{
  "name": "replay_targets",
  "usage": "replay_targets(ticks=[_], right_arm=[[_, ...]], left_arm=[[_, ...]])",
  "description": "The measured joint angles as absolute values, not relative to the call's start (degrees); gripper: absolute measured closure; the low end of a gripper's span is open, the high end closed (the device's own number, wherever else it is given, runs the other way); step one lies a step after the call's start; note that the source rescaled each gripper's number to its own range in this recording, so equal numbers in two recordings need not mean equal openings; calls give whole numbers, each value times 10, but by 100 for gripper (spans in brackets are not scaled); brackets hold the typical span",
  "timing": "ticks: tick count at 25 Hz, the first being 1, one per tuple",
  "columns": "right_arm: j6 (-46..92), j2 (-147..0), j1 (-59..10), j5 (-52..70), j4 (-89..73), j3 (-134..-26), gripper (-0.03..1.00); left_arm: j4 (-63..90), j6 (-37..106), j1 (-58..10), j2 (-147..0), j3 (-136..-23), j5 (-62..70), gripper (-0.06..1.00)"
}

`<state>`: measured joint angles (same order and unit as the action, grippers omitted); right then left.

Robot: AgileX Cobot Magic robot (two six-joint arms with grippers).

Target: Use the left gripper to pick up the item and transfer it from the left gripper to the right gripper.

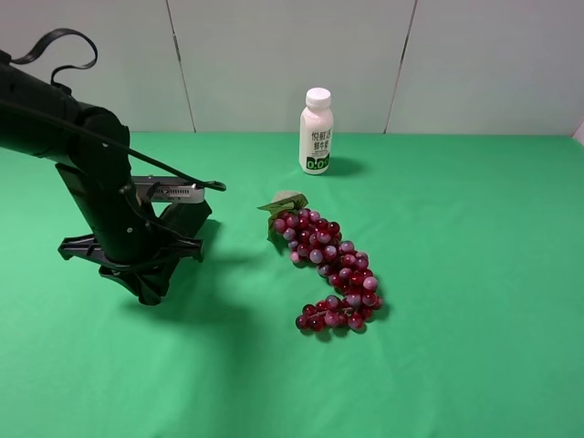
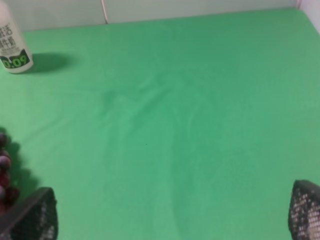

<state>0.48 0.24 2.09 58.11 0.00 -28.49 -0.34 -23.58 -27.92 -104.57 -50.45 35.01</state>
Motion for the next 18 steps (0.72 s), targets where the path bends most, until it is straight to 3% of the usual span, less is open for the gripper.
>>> replay_targets(ticks=[18], right_arm=[[5,2,21,581,0,-285,-3]], left_arm=[[-4,-111,-279,-888,-517,505,92]])
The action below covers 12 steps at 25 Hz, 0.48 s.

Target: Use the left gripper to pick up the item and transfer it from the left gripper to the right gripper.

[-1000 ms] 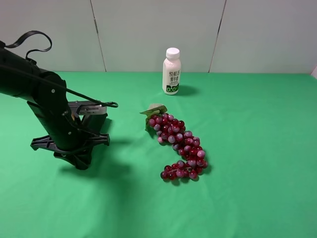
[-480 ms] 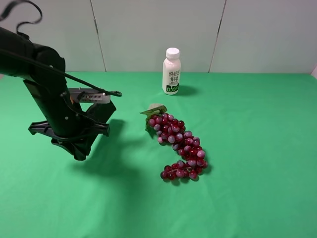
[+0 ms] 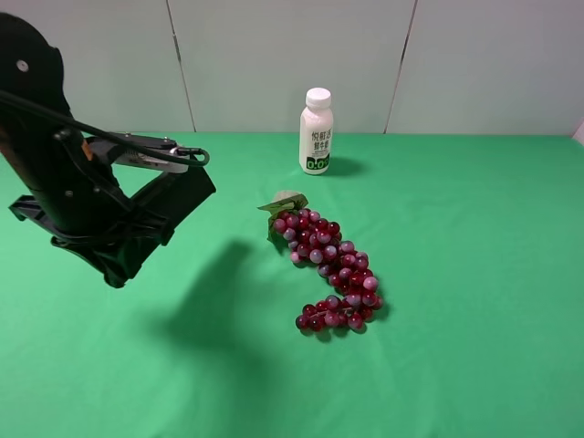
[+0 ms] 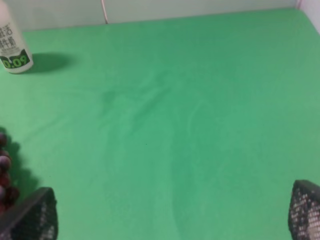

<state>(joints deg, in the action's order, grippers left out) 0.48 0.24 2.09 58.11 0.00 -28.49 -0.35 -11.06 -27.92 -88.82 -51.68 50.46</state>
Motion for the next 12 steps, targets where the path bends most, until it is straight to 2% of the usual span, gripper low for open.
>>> replay_targets(ticks=[12], right_arm=[[5,2,21,581,0,-285,-3]], left_arm=[[8,26,-279,-878,-638,611,92]])
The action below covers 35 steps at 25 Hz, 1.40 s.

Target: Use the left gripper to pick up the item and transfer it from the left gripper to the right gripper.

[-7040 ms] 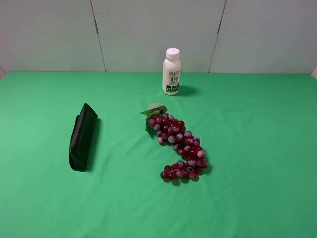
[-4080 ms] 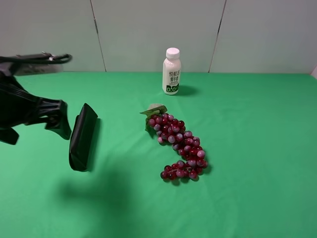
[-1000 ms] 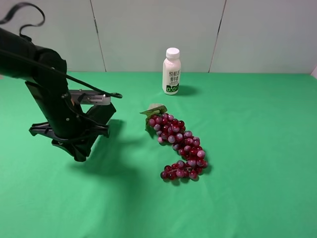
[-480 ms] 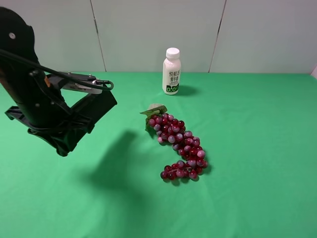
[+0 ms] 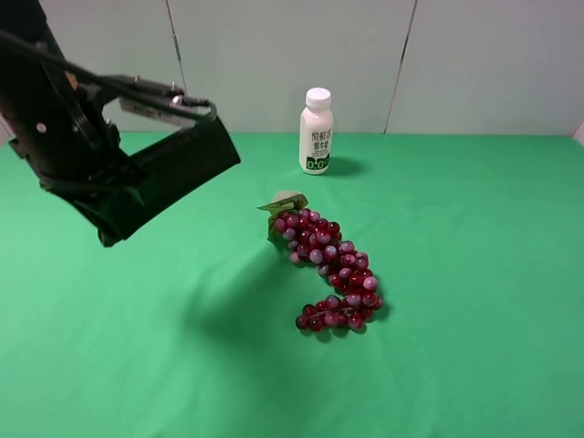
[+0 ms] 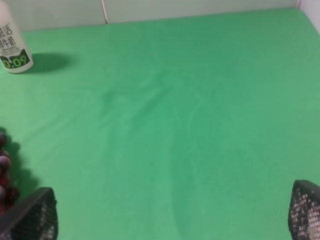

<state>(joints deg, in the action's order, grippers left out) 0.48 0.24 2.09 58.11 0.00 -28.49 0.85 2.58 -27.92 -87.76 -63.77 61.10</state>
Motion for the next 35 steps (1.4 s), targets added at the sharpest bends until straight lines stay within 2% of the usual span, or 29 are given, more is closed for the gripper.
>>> replay_targets(ticks=[10,21,35], right_arm=[[5,2,21,581,0,-285,-3],[5,2,21,581,-5,-285,-3],[36,2,21,581,-29,-285,-3]], left_arm=[[28,193,-279,-878,-731,649,93],[125,384,-279,-878,-743,652,93],[121,525,-359,-913,-743,635,93]])
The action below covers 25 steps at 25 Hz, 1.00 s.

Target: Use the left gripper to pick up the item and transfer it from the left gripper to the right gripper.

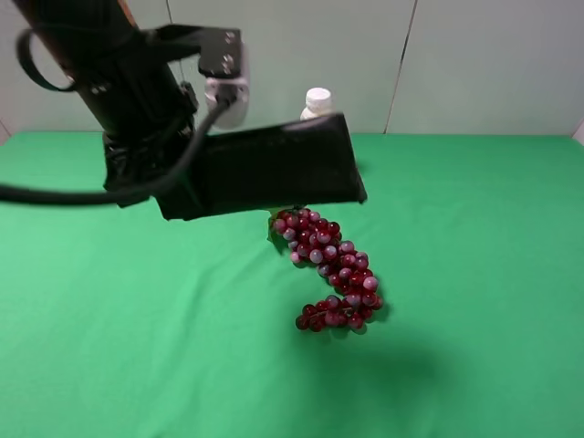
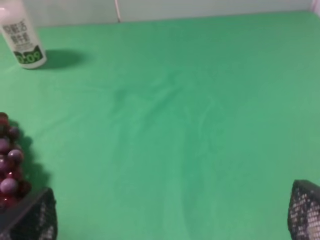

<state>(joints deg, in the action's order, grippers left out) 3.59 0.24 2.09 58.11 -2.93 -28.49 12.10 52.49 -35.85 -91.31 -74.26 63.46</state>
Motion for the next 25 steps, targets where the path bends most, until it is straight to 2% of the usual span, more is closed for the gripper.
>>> replay_targets(ticks=[16,25], right_arm=[[183,2,21,583,-181,-285,-3],[267,-84,-10,552,-306,-289,-3]], left_arm=[[56,528,-377,-924,-743,602,93],[55,524,-377,-924,-743,602,93]])
